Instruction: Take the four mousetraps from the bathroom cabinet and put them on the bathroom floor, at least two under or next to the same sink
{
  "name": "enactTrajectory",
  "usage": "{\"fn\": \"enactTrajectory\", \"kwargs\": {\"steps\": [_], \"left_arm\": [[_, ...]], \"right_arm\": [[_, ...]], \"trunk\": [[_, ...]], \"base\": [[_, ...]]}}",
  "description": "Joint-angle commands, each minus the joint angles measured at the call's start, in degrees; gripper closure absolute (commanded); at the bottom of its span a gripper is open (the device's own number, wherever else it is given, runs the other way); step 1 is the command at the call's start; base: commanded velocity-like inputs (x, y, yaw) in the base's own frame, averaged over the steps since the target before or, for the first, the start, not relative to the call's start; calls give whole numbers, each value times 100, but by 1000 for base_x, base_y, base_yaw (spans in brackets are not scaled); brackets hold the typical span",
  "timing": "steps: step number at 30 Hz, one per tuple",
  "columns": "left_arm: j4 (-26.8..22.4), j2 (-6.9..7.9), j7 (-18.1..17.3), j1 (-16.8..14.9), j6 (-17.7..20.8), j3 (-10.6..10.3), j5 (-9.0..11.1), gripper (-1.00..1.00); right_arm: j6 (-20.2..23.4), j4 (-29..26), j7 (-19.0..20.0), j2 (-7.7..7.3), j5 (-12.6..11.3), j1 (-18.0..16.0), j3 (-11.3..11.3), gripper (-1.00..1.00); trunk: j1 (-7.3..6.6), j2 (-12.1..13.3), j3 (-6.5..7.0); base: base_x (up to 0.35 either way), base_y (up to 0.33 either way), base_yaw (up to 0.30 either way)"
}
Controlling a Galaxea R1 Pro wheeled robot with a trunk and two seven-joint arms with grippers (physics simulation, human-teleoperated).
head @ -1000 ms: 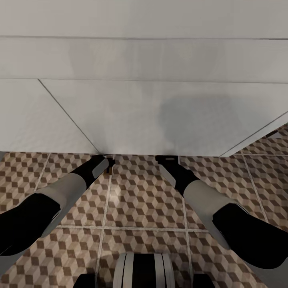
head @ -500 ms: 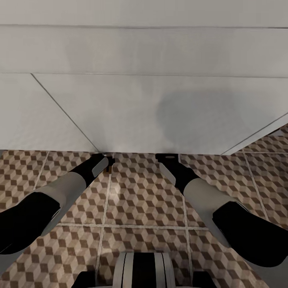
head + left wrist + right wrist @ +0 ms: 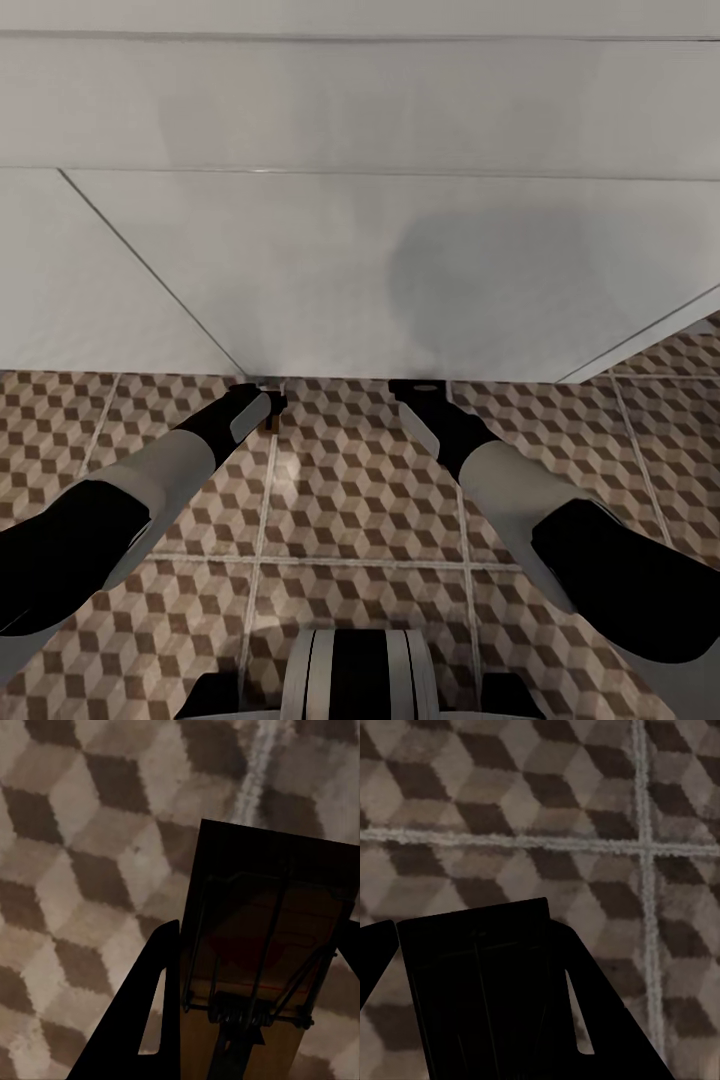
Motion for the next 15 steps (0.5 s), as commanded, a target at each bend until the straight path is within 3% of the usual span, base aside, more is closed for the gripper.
{"fn": "enactTrajectory", "kwargs": {"steps": [1, 15], "left_arm": [[-11, 4, 61, -3, 26, -52, 36, 100], [-11, -2, 61, -3, 26, -52, 36, 100]], "right_arm": [[37, -12, -39, -7, -31, -6, 47, 100], [29, -15, -36, -12, -31, -3, 42, 100]], "trunk": [[-1, -1, -12], [-1, -1, -82]], "base": [[0, 0, 0], [0, 0, 0]]}}
